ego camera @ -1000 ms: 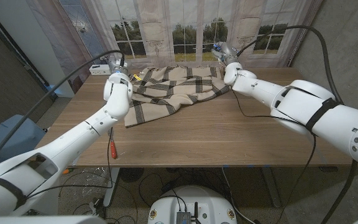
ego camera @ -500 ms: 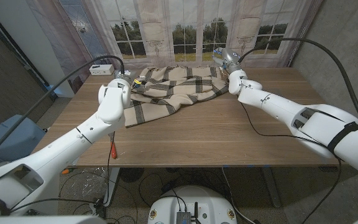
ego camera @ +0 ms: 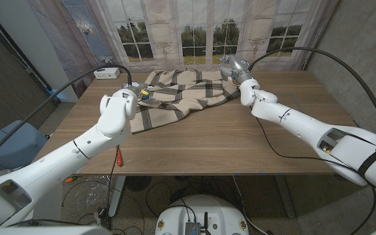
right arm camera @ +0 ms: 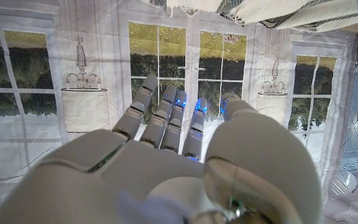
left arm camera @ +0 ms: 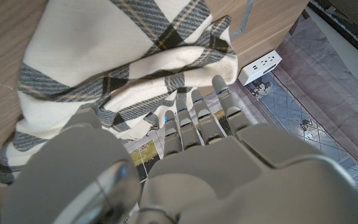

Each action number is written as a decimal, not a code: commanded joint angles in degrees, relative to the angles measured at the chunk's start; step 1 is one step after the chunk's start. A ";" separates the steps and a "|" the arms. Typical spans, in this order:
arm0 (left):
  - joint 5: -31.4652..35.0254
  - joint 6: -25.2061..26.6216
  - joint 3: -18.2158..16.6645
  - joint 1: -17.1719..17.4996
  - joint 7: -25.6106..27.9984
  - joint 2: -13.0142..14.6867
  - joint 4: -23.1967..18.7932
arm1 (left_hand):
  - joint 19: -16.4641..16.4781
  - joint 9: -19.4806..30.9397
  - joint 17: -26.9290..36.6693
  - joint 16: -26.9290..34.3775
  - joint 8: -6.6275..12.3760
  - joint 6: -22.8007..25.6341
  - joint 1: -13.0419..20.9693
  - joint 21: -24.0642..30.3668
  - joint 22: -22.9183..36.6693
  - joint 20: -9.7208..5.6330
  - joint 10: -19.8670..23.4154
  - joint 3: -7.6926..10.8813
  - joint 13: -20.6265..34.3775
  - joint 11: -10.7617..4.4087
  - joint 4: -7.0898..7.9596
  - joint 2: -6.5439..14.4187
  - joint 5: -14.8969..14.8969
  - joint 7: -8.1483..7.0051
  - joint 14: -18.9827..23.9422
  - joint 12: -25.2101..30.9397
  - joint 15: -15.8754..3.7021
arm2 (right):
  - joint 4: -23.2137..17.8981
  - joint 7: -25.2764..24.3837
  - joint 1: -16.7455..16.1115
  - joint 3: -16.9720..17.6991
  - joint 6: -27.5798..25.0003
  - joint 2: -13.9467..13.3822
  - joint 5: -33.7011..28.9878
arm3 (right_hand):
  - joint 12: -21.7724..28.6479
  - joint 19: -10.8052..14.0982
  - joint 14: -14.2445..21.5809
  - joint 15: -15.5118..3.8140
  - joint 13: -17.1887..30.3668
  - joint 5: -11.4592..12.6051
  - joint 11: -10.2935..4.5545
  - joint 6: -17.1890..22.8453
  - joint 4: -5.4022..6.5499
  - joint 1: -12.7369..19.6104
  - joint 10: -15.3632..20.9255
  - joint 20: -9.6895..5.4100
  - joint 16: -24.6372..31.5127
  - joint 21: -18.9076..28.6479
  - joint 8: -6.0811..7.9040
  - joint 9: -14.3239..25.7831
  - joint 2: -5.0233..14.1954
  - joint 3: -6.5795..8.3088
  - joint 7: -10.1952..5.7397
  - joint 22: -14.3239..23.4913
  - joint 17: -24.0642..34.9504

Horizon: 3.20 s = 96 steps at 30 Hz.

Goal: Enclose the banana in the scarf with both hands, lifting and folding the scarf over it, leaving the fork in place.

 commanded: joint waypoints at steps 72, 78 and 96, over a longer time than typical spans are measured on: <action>20.18 -9.26 4.98 2.69 -6.20 -9.07 18.19 | 14.72 0.14 -1.68 4.94 2.84 10.74 33.67 2.17 0.69 -7.79 9.39 6.00 -3.93 -4.33 -13.83 12.45 -0.71 -0.64 13.06 4.12 -9.95 | -5.13 3.75 -9.73 8.95 3.19 -2.86 2.21 | -3.89 -0.50 -2.19 -3.82 -2.52 -1.19 -0.06 1.28 2.39 -5.02 0.72 -1.21 2.00 -1.17 -3.51 -0.79 2.07 5.82 -0.60 0.16 -0.73; 18.90 -8.08 6.35 2.14 -0.11 -8.66 20.40 | 17.59 0.53 -1.65 7.32 7.04 26.57 37.78 6.84 1.15 -8.57 24.77 11.58 -4.93 -6.28 -12.68 18.74 -1.38 -1.71 26.44 8.32 -12.83 | -4.88 5.32 -9.00 7.60 2.49 -3.03 1.09 | -4.02 -0.36 -2.16 -3.71 -2.61 -1.15 -0.09 1.46 1.76 -4.77 0.85 -1.24 1.99 -1.14 -3.60 -0.79 1.86 6.03 -0.47 0.15 -0.96; 22.99 -9.52 4.34 5.34 16.05 0.71 12.88 | 17.63 6.03 4.88 11.76 14.95 40.43 39.06 15.56 1.07 -9.67 35.88 18.15 4.42 -6.75 -10.28 19.27 -2.07 -0.19 37.20 15.25 -13.54 | 2.11 15.46 -3.55 1.50 6.78 -0.88 -0.81 | -6.44 -0.37 -4.59 -3.93 -3.41 -1.10 -0.17 0.55 -1.08 -6.03 -1.57 -0.31 0.07 -1.56 -4.99 -0.77 -2.09 5.40 -0.20 0.03 -4.34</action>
